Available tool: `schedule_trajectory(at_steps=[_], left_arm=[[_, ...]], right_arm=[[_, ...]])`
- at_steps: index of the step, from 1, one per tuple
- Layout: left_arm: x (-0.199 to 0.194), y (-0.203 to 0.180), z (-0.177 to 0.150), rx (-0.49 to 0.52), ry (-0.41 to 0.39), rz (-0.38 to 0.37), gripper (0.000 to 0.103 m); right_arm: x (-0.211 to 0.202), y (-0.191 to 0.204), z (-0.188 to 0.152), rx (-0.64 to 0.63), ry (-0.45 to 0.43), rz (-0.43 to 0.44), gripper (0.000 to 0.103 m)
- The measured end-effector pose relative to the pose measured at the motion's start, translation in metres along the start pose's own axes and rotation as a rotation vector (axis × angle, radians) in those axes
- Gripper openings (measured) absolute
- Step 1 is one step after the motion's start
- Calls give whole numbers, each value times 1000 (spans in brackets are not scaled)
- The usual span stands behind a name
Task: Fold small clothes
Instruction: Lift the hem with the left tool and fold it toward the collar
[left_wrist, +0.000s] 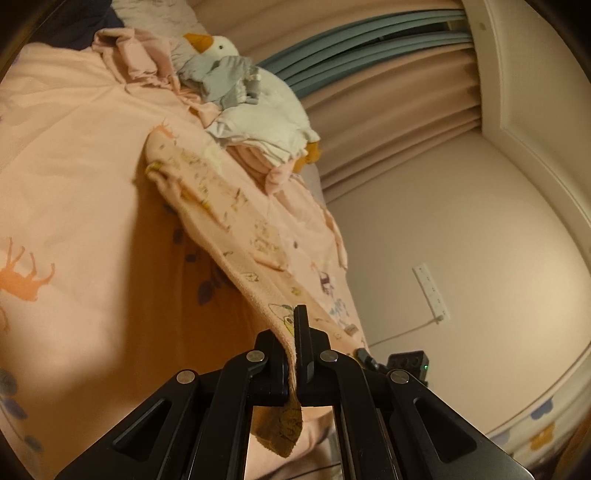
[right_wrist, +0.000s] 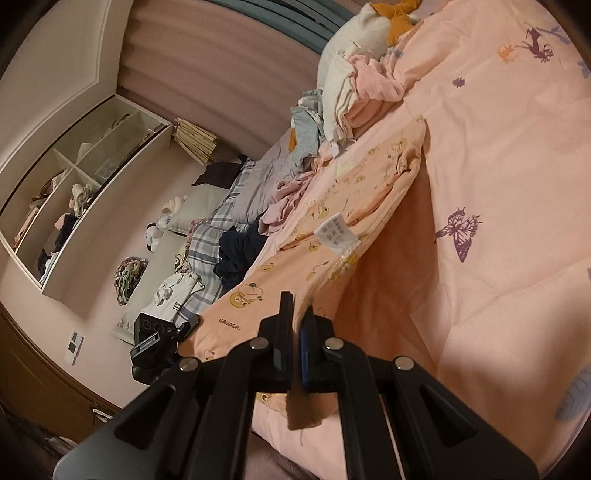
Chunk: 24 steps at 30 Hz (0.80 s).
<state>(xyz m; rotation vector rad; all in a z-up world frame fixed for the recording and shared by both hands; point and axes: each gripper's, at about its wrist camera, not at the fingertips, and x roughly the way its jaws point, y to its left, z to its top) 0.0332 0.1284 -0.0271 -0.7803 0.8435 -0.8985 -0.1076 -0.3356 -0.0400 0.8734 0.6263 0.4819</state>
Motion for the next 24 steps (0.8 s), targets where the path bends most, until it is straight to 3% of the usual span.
schedule_trajectory(at_steps=[5, 15, 19, 24], left_arm=[[-13, -5, -6, -9, 14, 4, 0], [-49, -34, -24, 28, 21, 39, 0], [-44, -35, -16, 19, 23, 46, 0], [-26, -22, 12, -19, 7, 59, 0]], right_arm=[[-14, 7, -4, -17, 3, 4, 4], [-57, 53, -19, -171, 21, 64, 4], [-57, 60, -14, -197, 12, 84, 4], [-39, 43, 6, -137, -1, 79, 5]])
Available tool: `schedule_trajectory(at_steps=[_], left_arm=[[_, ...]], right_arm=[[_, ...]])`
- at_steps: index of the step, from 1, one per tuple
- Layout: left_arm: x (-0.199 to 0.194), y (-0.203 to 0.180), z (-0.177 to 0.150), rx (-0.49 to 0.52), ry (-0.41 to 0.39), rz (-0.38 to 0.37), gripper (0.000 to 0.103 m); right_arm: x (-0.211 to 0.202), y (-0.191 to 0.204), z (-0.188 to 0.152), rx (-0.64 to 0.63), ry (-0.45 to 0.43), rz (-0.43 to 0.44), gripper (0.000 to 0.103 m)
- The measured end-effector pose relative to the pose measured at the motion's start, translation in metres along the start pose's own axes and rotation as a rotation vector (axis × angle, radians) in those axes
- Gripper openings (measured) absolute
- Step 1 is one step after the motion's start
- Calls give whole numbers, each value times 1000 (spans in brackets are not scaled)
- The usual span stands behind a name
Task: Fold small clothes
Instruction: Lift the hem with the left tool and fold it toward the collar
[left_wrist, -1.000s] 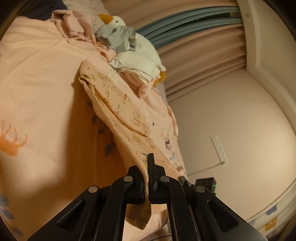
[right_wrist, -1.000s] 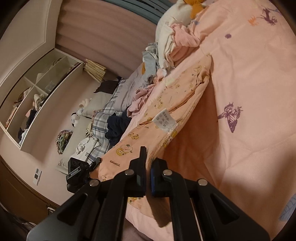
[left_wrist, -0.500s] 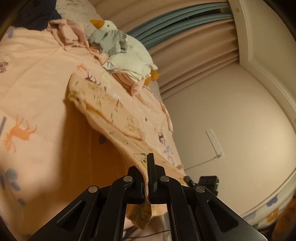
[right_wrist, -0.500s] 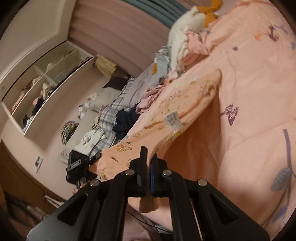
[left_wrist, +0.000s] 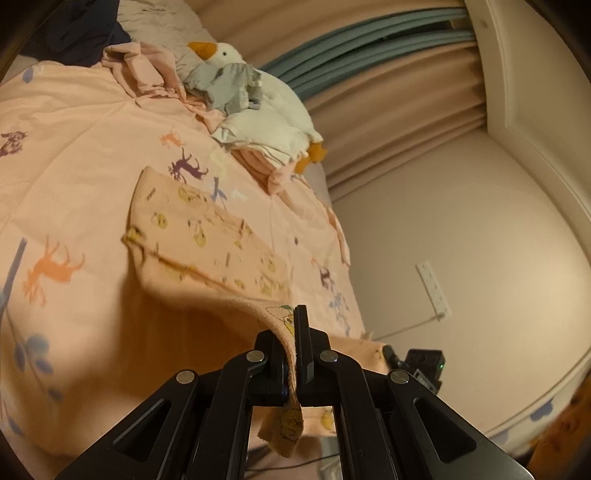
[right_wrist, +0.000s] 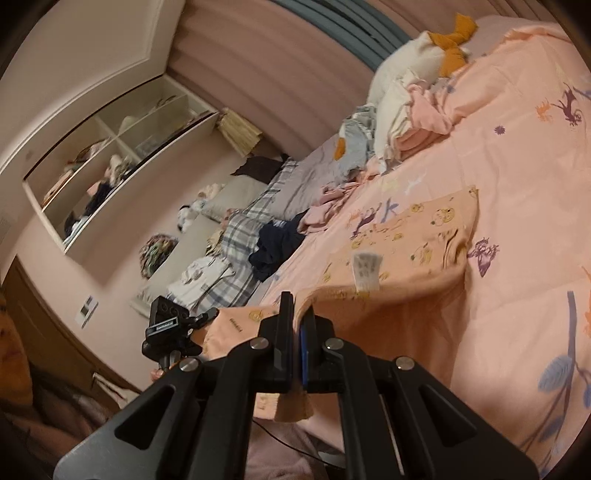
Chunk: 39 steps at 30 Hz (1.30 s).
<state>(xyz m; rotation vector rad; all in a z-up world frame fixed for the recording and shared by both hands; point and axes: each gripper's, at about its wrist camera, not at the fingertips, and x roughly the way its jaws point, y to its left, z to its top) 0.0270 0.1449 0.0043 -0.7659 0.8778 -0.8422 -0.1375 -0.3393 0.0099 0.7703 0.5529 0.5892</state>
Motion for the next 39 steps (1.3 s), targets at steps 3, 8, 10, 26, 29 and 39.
schedule_trajectory(at_steps=[3, 8, 10, 26, 29, 39], left_arm=[[16, 12, 24, -31, 2, 22, 0], [45, 45, 66, -109, -2, 69, 0], [55, 57, 77, -141, 0, 85, 0], [156, 153, 141, -347, 104, 300, 0], [162, 162, 144, -382, 127, 292, 0], [154, 154, 135, -358, 222, 272, 12]], right_arm=[[14, -14, 19, 36, -13, -14, 5], [44, -50, 56, 120, -36, -70, 5], [57, -68, 70, 168, -42, -85, 5], [144, -194, 119, 426, 39, -350, 7], [150, -204, 122, 452, 68, -372, 7], [149, -185, 120, 432, 170, -346, 33]])
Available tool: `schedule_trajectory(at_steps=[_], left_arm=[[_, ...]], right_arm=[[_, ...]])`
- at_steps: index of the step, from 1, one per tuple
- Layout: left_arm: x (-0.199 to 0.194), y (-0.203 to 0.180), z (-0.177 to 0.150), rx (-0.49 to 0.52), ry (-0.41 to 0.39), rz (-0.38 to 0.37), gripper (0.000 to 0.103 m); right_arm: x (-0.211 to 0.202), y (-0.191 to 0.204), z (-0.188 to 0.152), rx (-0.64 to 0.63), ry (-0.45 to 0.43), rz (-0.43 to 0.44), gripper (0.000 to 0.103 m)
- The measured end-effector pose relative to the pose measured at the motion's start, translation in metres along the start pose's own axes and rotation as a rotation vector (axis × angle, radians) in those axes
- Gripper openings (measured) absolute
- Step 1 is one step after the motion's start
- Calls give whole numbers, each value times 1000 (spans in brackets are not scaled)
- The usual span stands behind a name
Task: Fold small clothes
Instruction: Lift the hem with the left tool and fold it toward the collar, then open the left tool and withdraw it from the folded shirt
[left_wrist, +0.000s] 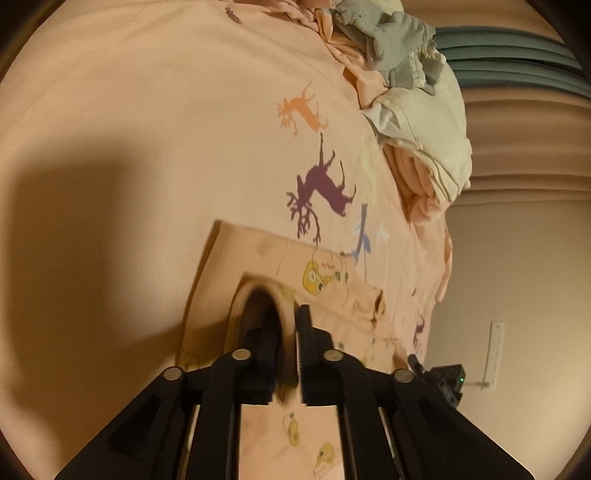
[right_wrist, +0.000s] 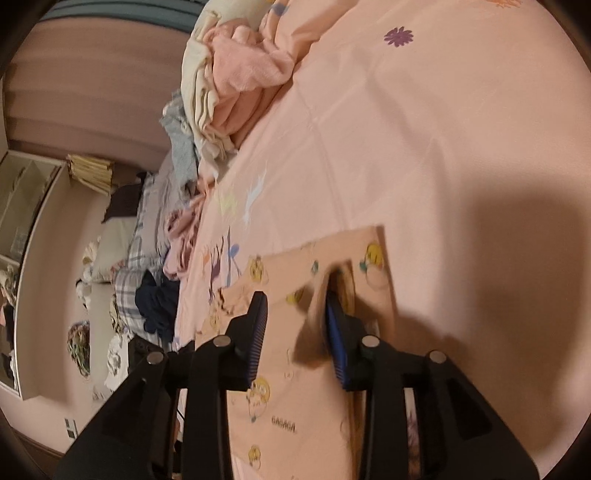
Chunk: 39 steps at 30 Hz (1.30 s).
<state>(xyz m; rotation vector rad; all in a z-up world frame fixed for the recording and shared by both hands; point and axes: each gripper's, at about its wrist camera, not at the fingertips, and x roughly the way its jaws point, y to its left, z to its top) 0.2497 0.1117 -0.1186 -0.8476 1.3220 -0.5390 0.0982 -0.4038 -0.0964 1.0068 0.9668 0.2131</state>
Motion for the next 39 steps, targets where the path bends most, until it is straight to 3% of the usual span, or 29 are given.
schedule_trajectory(at_steps=[1, 2, 3, 6, 10, 12, 16, 19, 23, 26, 33, 39], left_arm=[[-1, -1, 0, -5, 4, -13, 17], [-2, 0, -1, -14, 8, -30, 31], [-1, -1, -1, -21, 4, -40, 35], [2, -3, 5, -72, -7, -111, 35], [12, 2, 17, -209, -20, -268, 35], [12, 9, 24, -286, -59, -328, 35], [-6, 20, 40, -327, -219, -305, 35], [-18, 26, 46, -342, -253, -254, 35], [-34, 5, 34, -163, -235, -119, 35], [-34, -22, 9, 15, -202, -20, 35], [-13, -59, -76, 390, -106, 150, 35], [7, -53, -135, 574, -50, 297, 35]], right_arm=[[1, 2, -2, -2, 20, -2, 33], [3, 3, -4, -6, 41, -6, 33], [6, 6, -5, -7, 53, -16, 33], [11, 6, -2, 1, 54, -21, 29], [18, -6, 10, 147, 29, 134, 32], [19, -14, 18, 210, -25, 173, 32], [14, -18, 31, 244, -124, 197, 32], [4, -15, 37, 218, -188, 160, 32], [-13, 1, 31, 99, -204, 135, 32], [-21, 23, 16, -67, -173, 32, 32], [-26, 65, -59, -454, -72, -182, 28], [-10, 75, -118, -717, 7, -341, 25]])
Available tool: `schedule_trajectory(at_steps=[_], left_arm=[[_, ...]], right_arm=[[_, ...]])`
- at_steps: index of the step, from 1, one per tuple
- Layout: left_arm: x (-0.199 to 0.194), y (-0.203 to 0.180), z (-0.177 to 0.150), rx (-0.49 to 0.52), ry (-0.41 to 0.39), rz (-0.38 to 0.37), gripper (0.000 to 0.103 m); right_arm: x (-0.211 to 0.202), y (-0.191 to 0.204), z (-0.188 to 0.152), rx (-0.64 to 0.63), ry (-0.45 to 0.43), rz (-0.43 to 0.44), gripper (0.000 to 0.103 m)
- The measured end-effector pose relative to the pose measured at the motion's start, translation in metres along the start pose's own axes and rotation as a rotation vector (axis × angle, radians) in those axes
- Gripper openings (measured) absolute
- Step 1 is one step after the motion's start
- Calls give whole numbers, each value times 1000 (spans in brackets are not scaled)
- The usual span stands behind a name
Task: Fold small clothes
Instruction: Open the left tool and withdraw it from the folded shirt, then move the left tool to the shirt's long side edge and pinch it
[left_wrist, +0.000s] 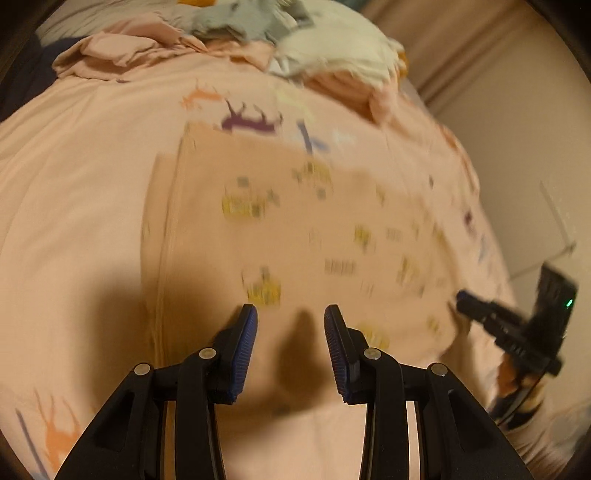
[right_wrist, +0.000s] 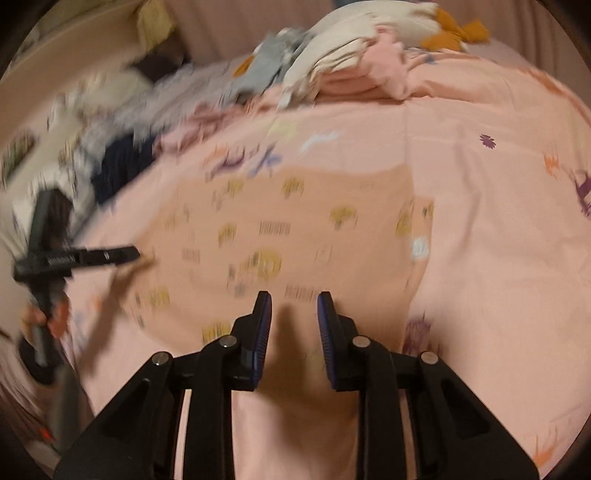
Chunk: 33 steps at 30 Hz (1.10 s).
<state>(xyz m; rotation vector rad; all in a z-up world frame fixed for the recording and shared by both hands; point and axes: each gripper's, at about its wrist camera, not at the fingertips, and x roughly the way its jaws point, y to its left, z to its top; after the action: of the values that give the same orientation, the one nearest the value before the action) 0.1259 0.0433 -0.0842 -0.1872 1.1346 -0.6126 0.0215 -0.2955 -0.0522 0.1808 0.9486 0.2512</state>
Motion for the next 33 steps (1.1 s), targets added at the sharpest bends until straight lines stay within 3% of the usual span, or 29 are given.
schedule_trajectory(at_steps=[5, 13, 16, 17, 20, 22, 33], left_arm=[[8, 1, -40, 73, 31, 57, 35], [-16, 10, -63, -36, 39, -11, 35], [-32, 17, -70, -90, 19, -31, 35], [-36, 19, -70, -108, 8, -29, 39], [-50, 32, -65, -177, -52, -42, 65], [-54, 39, -59, -212, -84, -43, 68], [1, 89, -7, -445, -42, -355, 69]], right_arm=[[12, -1, -31, -57, 98, -109, 21], [8, -9, -53, -9, 116, -116, 21], [0, -3, -57, -9, 110, -106, 26], [-5, -2, -58, 0, 95, -95, 27], [-25, 7, -64, 35, 42, -33, 29], [-30, 12, -62, 50, 19, 1, 34], [-8, 40, -30, 66, -16, 125, 36]])
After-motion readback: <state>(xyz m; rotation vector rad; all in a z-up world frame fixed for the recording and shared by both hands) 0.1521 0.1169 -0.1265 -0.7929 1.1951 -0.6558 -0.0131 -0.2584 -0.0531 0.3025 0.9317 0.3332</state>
